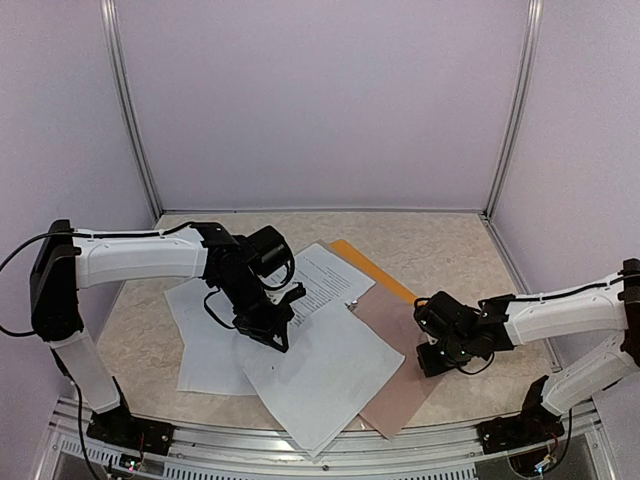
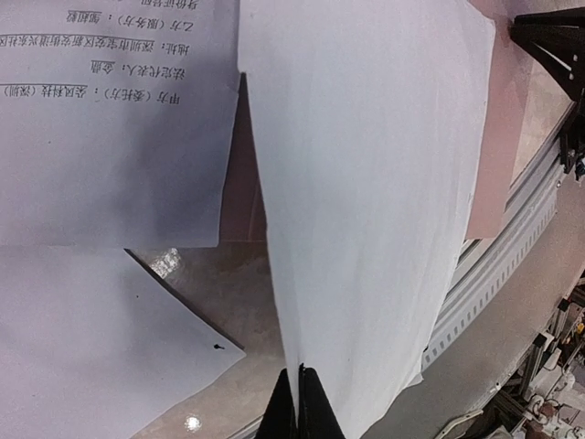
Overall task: Put the files into the folder
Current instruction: Insert the file into the form pockets on the folder.
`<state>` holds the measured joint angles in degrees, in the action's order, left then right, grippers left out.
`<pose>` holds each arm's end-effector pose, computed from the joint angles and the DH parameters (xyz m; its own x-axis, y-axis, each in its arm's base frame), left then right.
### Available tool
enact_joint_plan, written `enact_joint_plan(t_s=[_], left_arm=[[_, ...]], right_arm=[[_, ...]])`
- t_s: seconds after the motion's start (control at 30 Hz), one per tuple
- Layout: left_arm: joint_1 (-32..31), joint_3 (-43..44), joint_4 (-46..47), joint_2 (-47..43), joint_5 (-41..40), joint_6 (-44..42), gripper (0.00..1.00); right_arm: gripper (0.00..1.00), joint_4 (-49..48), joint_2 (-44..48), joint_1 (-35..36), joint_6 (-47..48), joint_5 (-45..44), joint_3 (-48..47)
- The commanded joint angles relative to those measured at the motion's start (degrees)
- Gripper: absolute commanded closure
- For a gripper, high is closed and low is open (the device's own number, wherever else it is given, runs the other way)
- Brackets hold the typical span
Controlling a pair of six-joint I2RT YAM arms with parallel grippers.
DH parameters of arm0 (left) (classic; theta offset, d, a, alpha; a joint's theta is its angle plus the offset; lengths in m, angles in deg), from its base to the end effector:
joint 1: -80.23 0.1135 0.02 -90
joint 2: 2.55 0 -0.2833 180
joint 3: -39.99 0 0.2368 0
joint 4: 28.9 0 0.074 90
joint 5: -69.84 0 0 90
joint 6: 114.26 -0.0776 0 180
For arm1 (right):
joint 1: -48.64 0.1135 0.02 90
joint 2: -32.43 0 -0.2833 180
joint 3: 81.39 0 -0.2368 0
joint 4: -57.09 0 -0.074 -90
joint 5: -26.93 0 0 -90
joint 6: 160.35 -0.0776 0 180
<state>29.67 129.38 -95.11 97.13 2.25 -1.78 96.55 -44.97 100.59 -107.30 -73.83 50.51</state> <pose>0.1897 -0.2772 0.2088 -0.8654 0.4956 -0.0740 0.4758 0.7663 -0.4318 0.1465 0.1636 0.1341 -0.8991 -0.1906 -0.3941 -0.2396 0.9677 0.0787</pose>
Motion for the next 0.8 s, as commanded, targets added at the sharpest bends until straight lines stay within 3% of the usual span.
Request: enact_joint_plan(t_s=[0.0, 0.13, 0.23, 0.43, 0.77], left_arm=[[0.0, 0.2, -0.6, -1.2, -0.1, -0.9, 1.00], [-0.1, 0.2, -0.5, -1.2, 0.0, -0.9, 1.00], [0.0, 0.2, -0.3, -1.3, 0.2, -0.8, 1.00], [-0.1, 0.0, -0.1, -1.4, 0.2, -0.8, 1.00], [0.0, -0.2, -0.1, -1.2, 0.3, -1.0, 1.00]], right_arm=[[0.75, 5.3, 2.9, -0.2, 0.3, -0.6, -0.7], [0.33, 6.4, 5.8, -0.4, 2.4, -5.0, -6.1], [0.11, 7.6, 3.8, -1.8, 5.2, -6.4, -9.6], [0.03, 2.5, -2.7, -8.3, 12.5, -4.2, -12.2], [0.01, -4.9, -14.4, -14.9, 21.8, 3.7, -18.6]])
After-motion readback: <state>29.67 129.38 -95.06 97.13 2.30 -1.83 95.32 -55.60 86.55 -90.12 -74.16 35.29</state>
